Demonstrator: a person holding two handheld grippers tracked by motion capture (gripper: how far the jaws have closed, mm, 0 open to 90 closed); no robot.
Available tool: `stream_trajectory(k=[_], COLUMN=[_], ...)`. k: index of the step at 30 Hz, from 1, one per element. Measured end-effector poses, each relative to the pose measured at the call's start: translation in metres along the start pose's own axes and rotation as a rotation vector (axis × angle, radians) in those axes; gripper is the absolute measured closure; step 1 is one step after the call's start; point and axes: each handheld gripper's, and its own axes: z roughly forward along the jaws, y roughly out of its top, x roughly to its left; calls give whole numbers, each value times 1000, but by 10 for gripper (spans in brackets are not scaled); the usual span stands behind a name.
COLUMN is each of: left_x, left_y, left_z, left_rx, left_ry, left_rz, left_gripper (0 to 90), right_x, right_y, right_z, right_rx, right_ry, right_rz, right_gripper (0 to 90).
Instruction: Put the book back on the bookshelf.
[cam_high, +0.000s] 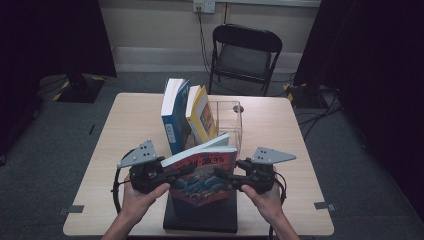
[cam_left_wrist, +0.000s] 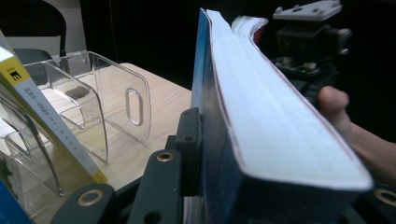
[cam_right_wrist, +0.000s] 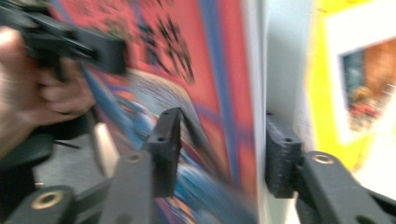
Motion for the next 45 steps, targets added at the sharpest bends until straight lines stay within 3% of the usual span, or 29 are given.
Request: stream_trajectory(k=[2, 5, 11, 15, 16, 18, 21, 25, 29, 32, 35, 38, 45], left_x=[-2, -2, -2, 0, 1, 4, 6, 5, 9, 10, 11, 10, 8], left_y=[0, -1, -6, -17, -21, -22, -21, -18, -11, -12, -23, -29, -35], left_z=[0, 0, 5, 13, 15, 14, 14, 15, 9, 1, -10, -18, -12], left_rx=[-2, -7, 11, 58, 39, 50, 51, 19, -4, 8, -2, -7, -36], left_ry=[6, -3, -2, 25, 34, 69, 77, 86, 93, 107, 105, 133, 145], left_rz=[9, 4, 12, 23, 19, 15, 21, 42, 88, 111, 92, 73, 57], left_gripper=[720, 715, 698, 678, 675, 704, 735, 731, 732, 732, 728, 725, 695], right_x=[-6, -16, -35, -34, -32, -32, -33, -33, -32, -29, -26, -23, -22], right_y=[-5, -13, -26, -31, -31, -29, -26, -15, -4, 1, 3, 4, 5], right_z=[-3, -1, 16, 28, 29, 29, 25, 25, 30, 37, 45, 48, 48], right_rx=[10, 34, 82, 128, 132, 139, 113, 55, 11, -13, -11, -13, 2], right_ry=[-6, -33, 41, 92, 75, 40, 22, 3, 6, 17, 42, 79, 80], right_rz=[8, 24, 58, 29, 18, 10, 20, 17, 13, 12, 6, 1, -3], right_gripper=[483, 349, 267, 343, 369, 464, 576, 624, 631, 635, 633, 620, 607])
